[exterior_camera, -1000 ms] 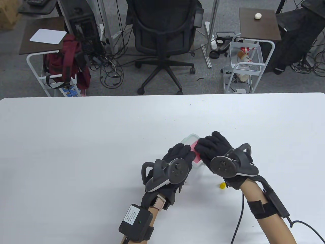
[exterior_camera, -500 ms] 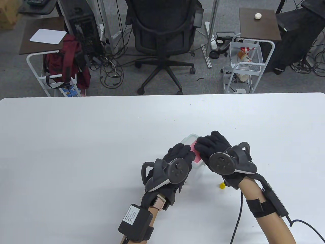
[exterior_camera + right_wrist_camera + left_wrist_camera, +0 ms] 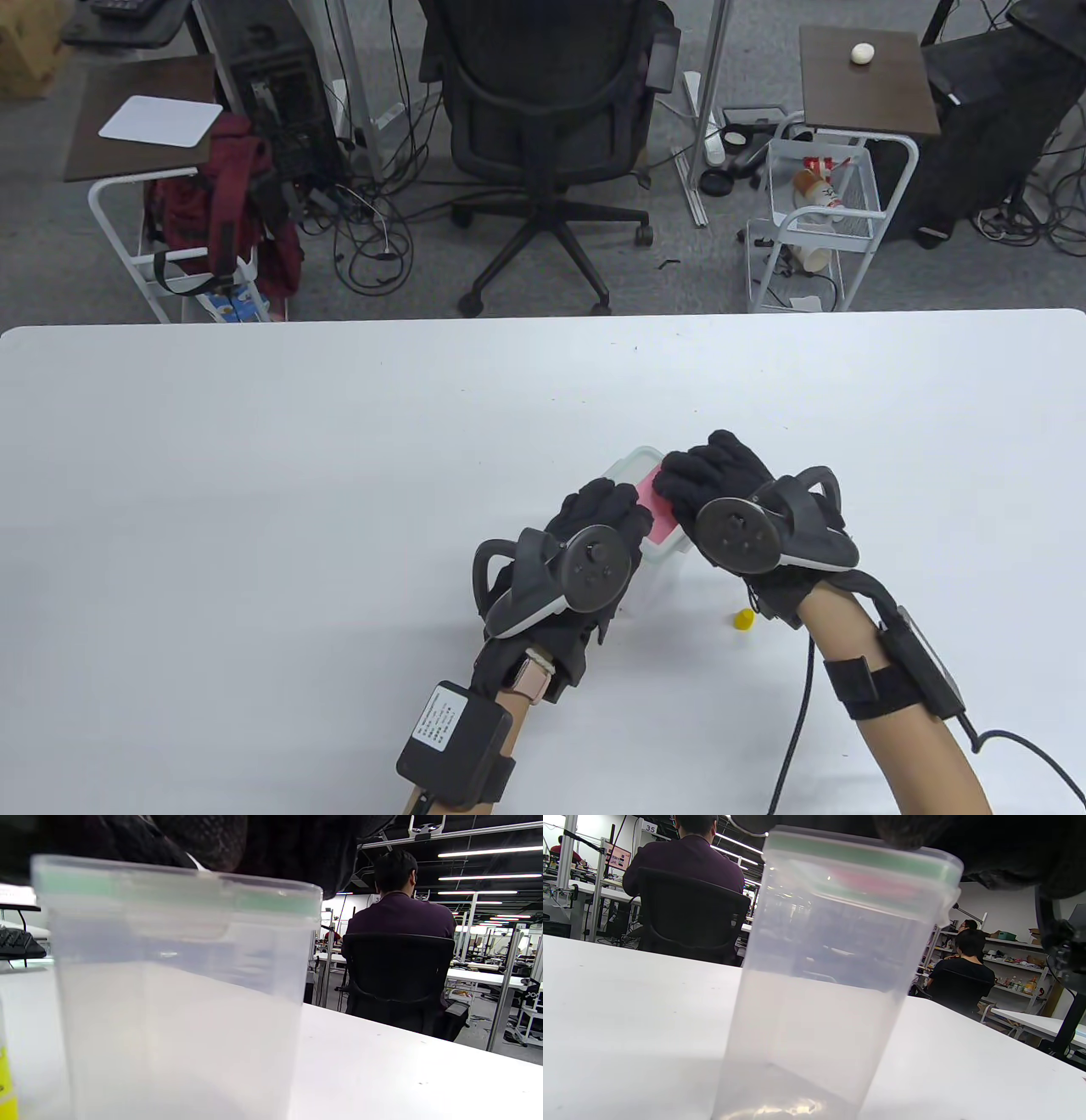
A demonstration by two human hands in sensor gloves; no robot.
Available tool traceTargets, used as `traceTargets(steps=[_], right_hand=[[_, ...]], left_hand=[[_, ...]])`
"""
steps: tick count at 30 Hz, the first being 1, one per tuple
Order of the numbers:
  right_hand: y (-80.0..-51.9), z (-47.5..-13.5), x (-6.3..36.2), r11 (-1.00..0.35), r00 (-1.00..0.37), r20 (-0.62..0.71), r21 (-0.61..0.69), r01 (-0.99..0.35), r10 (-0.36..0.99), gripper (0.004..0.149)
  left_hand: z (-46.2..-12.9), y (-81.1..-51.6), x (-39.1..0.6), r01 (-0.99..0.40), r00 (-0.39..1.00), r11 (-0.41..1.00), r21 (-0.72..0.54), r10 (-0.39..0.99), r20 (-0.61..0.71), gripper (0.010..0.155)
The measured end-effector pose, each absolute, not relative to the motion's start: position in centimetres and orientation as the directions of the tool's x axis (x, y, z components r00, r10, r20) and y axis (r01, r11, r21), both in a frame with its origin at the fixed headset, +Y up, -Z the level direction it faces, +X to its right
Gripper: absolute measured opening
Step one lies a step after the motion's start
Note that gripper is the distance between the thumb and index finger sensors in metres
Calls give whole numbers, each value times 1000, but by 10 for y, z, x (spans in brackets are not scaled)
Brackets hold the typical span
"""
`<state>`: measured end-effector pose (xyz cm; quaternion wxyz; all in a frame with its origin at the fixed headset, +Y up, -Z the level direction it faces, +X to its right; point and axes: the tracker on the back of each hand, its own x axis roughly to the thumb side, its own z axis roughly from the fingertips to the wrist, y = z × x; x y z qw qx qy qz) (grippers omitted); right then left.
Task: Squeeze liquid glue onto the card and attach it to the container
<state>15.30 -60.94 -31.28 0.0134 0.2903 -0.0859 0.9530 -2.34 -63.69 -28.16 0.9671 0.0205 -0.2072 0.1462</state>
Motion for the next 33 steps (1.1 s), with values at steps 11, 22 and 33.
traceTargets(steps=[11, 22, 33], right_hand=[[-605, -281, 159, -986, -733, 679, -82, -145, 52, 43], [-610, -311, 148, -984, -837, 545, -167, -53, -48, 42], [-606, -276, 157, -986, -736, 677, -115, -120, 10, 42]], left_hand=[[-281, -638, -23, -296, 872, 955, -12, 275, 405, 48], [-282, -637, -23, -291, 873, 956, -21, 275, 403, 49], [-281, -637, -23, -291, 874, 957, -13, 272, 403, 48]])
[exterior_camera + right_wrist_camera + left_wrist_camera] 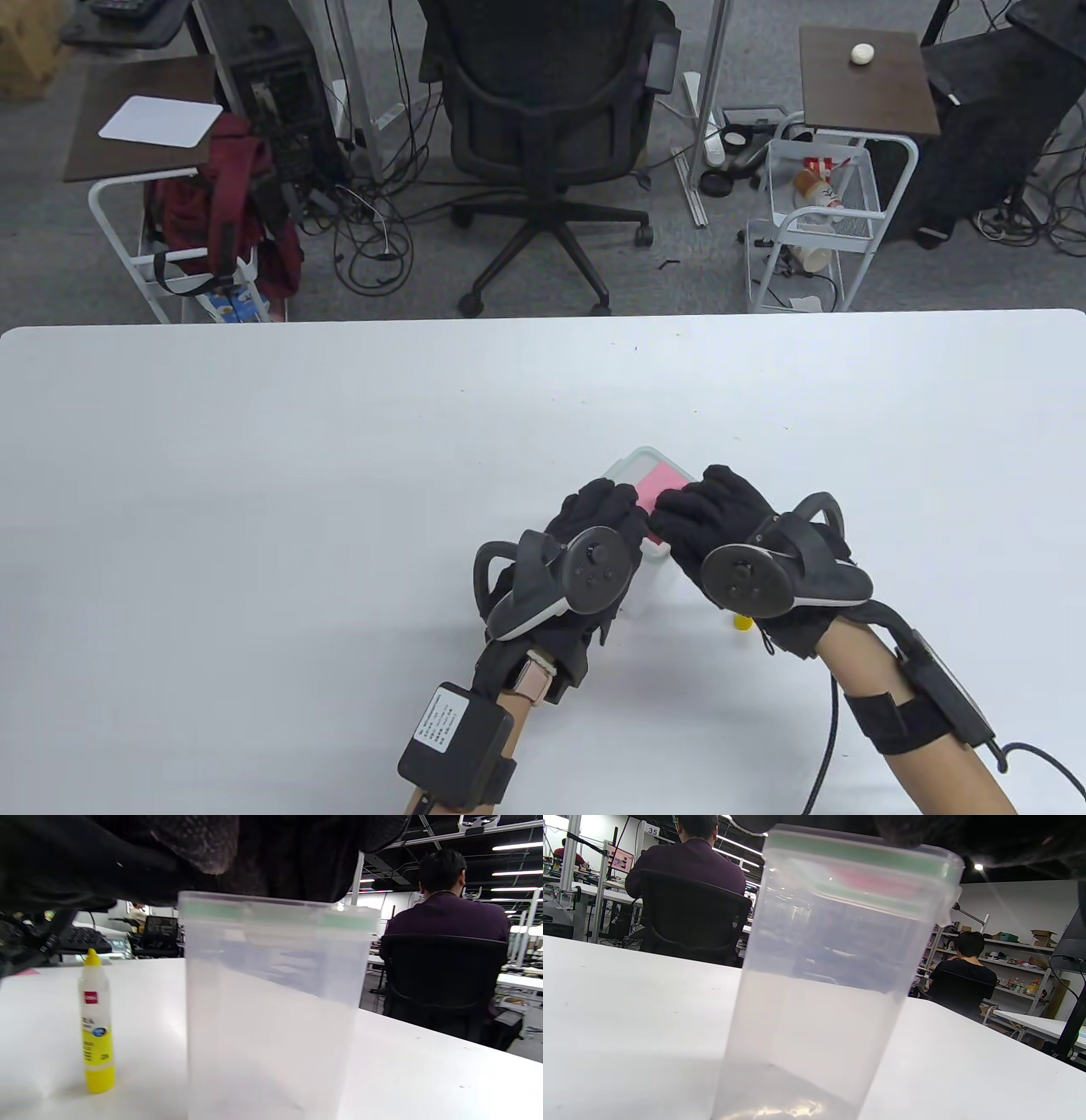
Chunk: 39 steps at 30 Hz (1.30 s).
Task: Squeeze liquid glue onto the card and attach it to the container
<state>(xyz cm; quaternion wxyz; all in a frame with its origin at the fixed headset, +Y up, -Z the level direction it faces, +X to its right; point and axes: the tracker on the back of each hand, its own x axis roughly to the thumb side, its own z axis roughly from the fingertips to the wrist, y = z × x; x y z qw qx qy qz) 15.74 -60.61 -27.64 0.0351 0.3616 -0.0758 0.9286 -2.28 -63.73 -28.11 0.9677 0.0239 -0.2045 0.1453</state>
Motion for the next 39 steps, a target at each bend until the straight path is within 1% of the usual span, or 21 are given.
traceTargets(steps=[3, 4, 6, 9, 12, 14, 15, 17, 18, 20, 23, 25, 28, 30, 32, 33, 34, 37, 39], right_hand=[[-607, -285, 163, -982, -749, 659, -84, -171, 73, 40], [-609, -290, 162, -980, -770, 632, -85, -179, 86, 40], [-610, -298, 161, -986, -810, 585, -109, -128, 40, 41], [-610, -309, 153, -989, -835, 549, -110, -96, 20, 42], [-611, -307, 145, -988, -837, 546, -149, -50, -40, 42], [-611, -301, 144, -985, -827, 553, -171, 8, -103, 44], [-611, -298, 145, -984, -817, 566, -177, 8, -108, 44], [-607, -291, 145, -989, -781, 623, -139, -54, -45, 43], [-607, -288, 146, -990, -780, 626, -119, -71, -19, 45], [-606, -285, 148, -993, -781, 624, -104, -56, -22, 46], [-608, -290, 153, -986, -779, 626, -108, -125, 31, 44], [-609, -296, 153, -986, -792, 609, -93, -139, 54, 42], [-612, -304, 152, -989, -836, 549, -132, -69, -15, 43], [-613, -301, 150, -986, -825, 565, -148, -79, -19, 43], [-613, -296, 149, -986, -818, 571, -166, -27, -73, 44], [-611, -291, 149, -985, -801, 595, -167, -33, -74, 44], [-609, -286, 149, -987, -775, 631, -146, -71, -37, 44], [-608, -280, 153, -991, -779, 627, -111, -79, -8, 44], [-608, -284, 157, -987, -778, 628, -102, -123, 32, 43]], left_hand=[[-281, -637, -23, -291, 873, 957, -19, 273, 404, 49], [-281, -637, -23, -290, 873, 957, -19, 273, 405, 50], [-281, -637, -23, -290, 873, 957, -21, 273, 404, 49], [-281, -637, -23, -288, 874, 957, -23, 273, 402, 49], [-281, -637, -23, -292, 874, 956, -23, 277, 400, 49], [-281, -637, -22, -289, 875, 957, -19, 272, 399, 49], [-281, -637, -22, -287, 876, 958, -18, 270, 399, 49], [-281, -637, -23, -289, 876, 957, -17, 271, 400, 48], [-281, -637, -23, -290, 875, 957, -17, 273, 400, 47], [-281, -638, -23, -293, 874, 956, -18, 276, 401, 46], [-281, -637, -23, -294, 873, 956, -20, 277, 402, 47], [-281, -638, -23, -294, 872, 956, -22, 278, 403, 48], [-281, -637, -23, -292, 873, 956, -20, 275, 403, 49], [-281, -637, -23, -292, 874, 956, -20, 275, 401, 49], [-281, -637, -23, -288, 876, 958, -15, 269, 400, 49], [-281, -638, -23, -290, 875, 957, -13, 270, 401, 49], [-281, -638, -23, -295, 874, 955, -15, 276, 401, 48], [-281, -638, -23, -297, 872, 955, -15, 278, 403, 47], [-281, -638, -23, -296, 872, 955, -15, 277, 403, 48]])
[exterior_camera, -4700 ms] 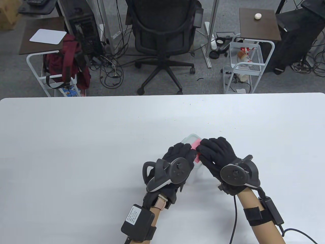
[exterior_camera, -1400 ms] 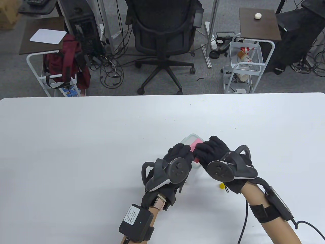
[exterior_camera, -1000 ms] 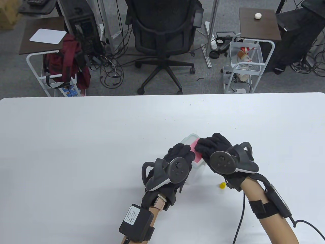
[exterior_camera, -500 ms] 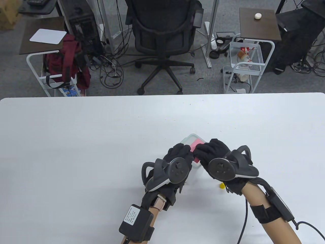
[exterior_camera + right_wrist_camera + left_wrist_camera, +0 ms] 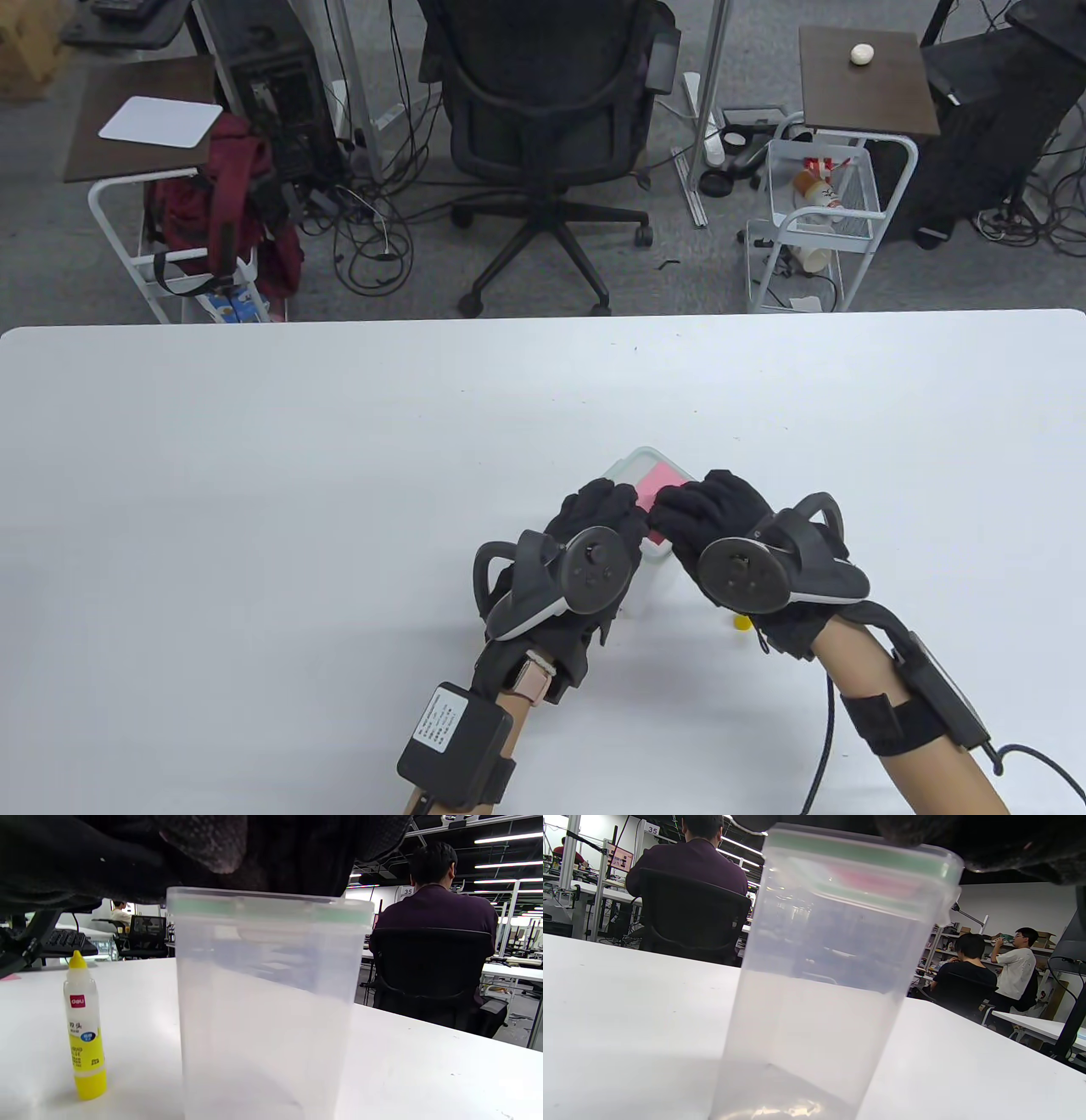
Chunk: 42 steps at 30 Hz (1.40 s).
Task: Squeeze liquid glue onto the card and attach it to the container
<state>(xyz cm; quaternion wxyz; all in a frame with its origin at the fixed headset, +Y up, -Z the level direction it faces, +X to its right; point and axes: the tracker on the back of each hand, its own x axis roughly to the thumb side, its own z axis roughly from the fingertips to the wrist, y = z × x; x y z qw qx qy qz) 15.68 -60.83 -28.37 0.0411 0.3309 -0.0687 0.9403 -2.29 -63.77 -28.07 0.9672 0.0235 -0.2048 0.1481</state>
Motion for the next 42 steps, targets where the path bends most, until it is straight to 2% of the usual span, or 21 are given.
traceTargets(steps=[2, 7, 11, 16, 21, 27, 32, 35, 37, 42], right_hand=[[-609, -290, 158, -983, -786, 612, -81, -165, 81, 41], [-612, -304, 155, -988, -840, 543, -131, -87, 2, 42], [-613, -293, 152, -983, -821, 565, -181, -22, -85, 44], [-608, -277, 155, -989, -773, 634, -102, -111, 21, 42], [-609, -287, 162, -977, -772, 626, -67, -201, 116, 40], [-612, -303, 157, -987, -843, 538, -133, -94, 8, 42], [-613, -290, 151, -981, -826, 554, -191, -6, -103, 44], [-609, -280, 151, -986, -787, 617, -136, -92, -11, 43], [-609, -276, 153, -988, -785, 619, -116, -101, 8, 43], [-611, -289, 160, -980, -806, 585, -87, -178, 94, 41]], left_hand=[[-281, -638, -23, -294, 872, 956, -17, 276, 403, 48], [-281, -638, -23, -291, 874, 957, -18, 274, 401, 49], [-281, -637, -23, -287, 877, 958, -16, 269, 398, 49], [-281, -638, -23, -291, 875, 957, -16, 273, 400, 48], [-281, -638, -23, -291, 874, 957, -16, 273, 402, 49], [-281, -638, -23, -292, 875, 956, -20, 276, 398, 49], [-280, -638, -22, -287, 878, 958, -17, 270, 394, 49], [-281, -638, -22, -289, 878, 957, -17, 272, 395, 48], [-281, -638, -22, -289, 877, 957, -16, 271, 396, 48], [-280, -638, -22, -289, 878, 957, -16, 272, 395, 49]])
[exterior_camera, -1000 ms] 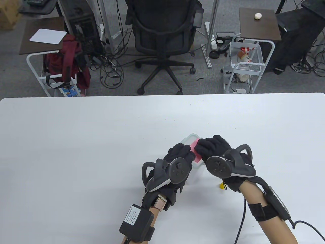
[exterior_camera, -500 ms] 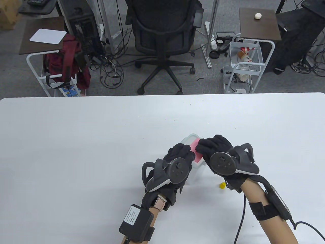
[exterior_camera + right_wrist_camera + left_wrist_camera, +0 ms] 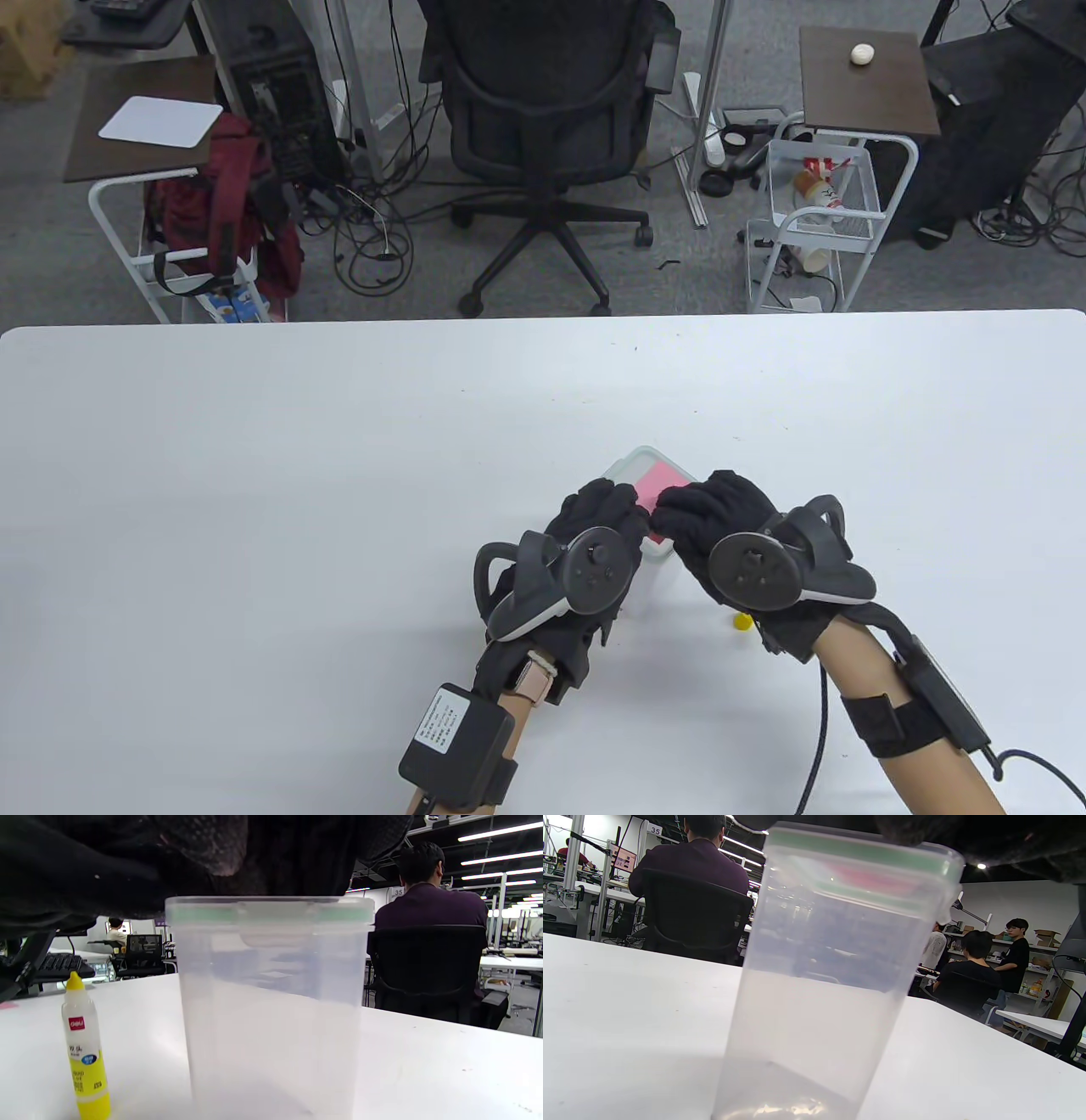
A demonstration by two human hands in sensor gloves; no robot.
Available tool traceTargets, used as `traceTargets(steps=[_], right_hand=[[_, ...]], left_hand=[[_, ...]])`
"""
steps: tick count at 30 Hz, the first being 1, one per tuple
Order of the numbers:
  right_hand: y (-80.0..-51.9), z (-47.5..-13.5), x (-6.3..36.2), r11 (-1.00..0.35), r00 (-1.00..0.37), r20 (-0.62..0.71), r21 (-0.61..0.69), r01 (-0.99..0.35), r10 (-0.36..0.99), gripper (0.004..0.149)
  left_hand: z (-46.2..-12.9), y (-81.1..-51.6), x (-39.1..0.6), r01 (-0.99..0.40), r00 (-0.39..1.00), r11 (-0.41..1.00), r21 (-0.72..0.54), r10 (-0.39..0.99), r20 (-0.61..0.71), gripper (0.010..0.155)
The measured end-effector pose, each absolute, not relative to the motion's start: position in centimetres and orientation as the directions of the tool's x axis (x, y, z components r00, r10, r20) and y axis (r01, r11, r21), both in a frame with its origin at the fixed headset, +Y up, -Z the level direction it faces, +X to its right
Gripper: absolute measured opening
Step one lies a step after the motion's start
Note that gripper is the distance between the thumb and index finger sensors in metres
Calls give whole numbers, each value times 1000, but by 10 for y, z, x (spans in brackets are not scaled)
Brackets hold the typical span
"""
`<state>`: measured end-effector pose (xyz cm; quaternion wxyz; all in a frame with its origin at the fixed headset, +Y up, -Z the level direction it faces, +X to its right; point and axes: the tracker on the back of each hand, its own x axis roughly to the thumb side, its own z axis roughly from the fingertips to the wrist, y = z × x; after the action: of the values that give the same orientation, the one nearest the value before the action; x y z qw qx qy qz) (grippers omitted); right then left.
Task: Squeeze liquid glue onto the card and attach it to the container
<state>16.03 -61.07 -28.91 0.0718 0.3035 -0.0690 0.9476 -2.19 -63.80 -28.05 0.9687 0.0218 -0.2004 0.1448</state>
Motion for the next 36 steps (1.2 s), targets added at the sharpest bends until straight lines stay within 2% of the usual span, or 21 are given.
traceTargets(steps=[5, 10, 13, 20, 24, 32, 35, 36], right_hand=[[-613, -302, 157, -983, -853, 522, -140, -118, 28, 41], [-614, -290, 151, -979, -834, 545, -200, -28, -87, 43], [-610, -282, 152, -984, -793, 609, -136, -113, 7, 42], [-610, -288, 159, -978, -799, 593, -88, -189, 101, 40], [-611, -300, 156, -985, -853, 521, -129, -113, 30, 41], [-612, -294, 146, -983, -849, 520, -183, -7, -91, 43], [-608, -288, 146, -987, -802, 597, -127, -102, 6, 43], [-608, -288, 146, -988, -814, 581, -115, -98, 13, 43]], left_hand=[[-281, -638, -22, -289, 879, 957, -20, 274, 391, 49], [-280, -638, -21, -285, 882, 958, -16, 268, 387, 49], [-280, -638, -21, -286, 881, 958, -16, 269, 389, 49], [-280, -638, -21, -286, 881, 958, -17, 270, 389, 49], [-280, -638, -21, -284, 881, 959, -20, 269, 389, 49], [-280, -638, -21, -283, 882, 959, -17, 267, 388, 49], [-280, -638, -21, -283, 882, 959, -15, 267, 387, 48], [-280, -638, -21, -284, 882, 959, -16, 268, 388, 48]])
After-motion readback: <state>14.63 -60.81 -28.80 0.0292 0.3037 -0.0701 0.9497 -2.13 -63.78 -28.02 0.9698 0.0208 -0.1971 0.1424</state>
